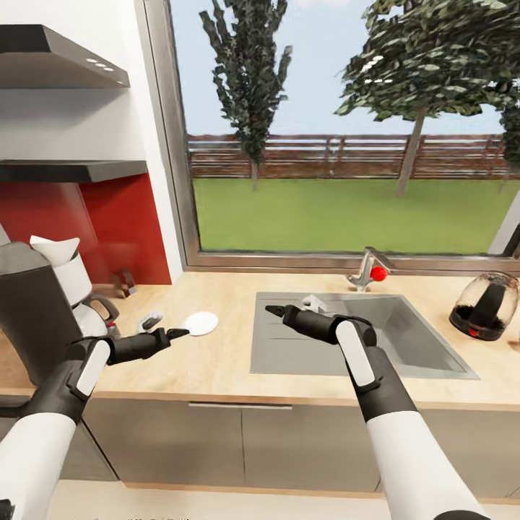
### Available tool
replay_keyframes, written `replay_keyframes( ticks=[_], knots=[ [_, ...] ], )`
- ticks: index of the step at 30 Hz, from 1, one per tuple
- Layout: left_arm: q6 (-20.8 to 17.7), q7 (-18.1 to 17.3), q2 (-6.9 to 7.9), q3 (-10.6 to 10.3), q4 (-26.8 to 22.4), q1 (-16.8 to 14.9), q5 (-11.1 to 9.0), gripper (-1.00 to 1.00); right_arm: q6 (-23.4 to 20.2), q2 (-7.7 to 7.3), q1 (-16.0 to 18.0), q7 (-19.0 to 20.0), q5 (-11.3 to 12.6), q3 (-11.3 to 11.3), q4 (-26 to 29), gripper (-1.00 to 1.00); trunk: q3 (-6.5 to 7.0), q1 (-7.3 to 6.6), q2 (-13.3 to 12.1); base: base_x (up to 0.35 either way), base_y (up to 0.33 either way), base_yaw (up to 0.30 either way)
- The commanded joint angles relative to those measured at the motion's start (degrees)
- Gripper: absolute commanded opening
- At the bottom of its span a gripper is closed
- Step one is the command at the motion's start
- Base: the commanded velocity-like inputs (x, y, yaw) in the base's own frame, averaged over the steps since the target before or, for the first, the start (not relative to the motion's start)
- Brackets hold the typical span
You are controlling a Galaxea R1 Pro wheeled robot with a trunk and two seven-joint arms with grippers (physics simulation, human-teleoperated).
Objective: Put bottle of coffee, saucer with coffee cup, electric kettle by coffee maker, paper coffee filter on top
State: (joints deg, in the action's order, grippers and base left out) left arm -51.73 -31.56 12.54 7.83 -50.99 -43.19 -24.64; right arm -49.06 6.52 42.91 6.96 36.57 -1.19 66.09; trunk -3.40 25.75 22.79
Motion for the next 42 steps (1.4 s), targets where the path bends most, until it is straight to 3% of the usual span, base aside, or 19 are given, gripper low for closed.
replay_keyframes(
  ticks=[1, 15, 31, 37, 42],
  knots=[
    [-0.30, -0.24, 0.01, 0.14, 0.18, -0.06, 0.11, 1.00, -0.24, 0.05, 0.06, 0.42, -0.42, 0.06, -0.16, 1.00, -0.14, 0.04, 0.13, 0.000, 0.000, 0.231],
    [-0.30, -0.24, -0.05, 0.17, 0.67, -0.06, 0.18, 1.00, -0.16, 0.26, 0.06, 0.44, -0.27, 0.05, -2.39, 1.00, -0.14, 0.04, 0.13, 0.236, 0.000, 0.245],
    [-0.30, -0.17, -0.68, 0.08, 0.92, -0.06, 0.29, 1.00, -0.09, 0.09, 0.03, 0.52, -0.25, 0.14, -4.51, 1.00, -0.14, 0.04, 0.13, 0.163, 0.000, -0.032],
    [0.23, -0.24, -0.53, 0.15, 4.74, -0.06, 0.29, 1.00, -0.04, 0.07, 0.04, 0.73, -0.28, 0.11, -6.65, 1.00, -0.14, 0.04, 0.13, 0.252, 0.000, -0.017],
    [4.02, -0.25, -0.44, 0.08, 8.52, -0.06, 0.53, 1.00, 0.01, 0.21, 0.03, 0.77, -0.27, 0.00, -7.39, 1.00, -0.14, 0.04, 0.13, 0.055, 0.000, -0.002]
  ],
)
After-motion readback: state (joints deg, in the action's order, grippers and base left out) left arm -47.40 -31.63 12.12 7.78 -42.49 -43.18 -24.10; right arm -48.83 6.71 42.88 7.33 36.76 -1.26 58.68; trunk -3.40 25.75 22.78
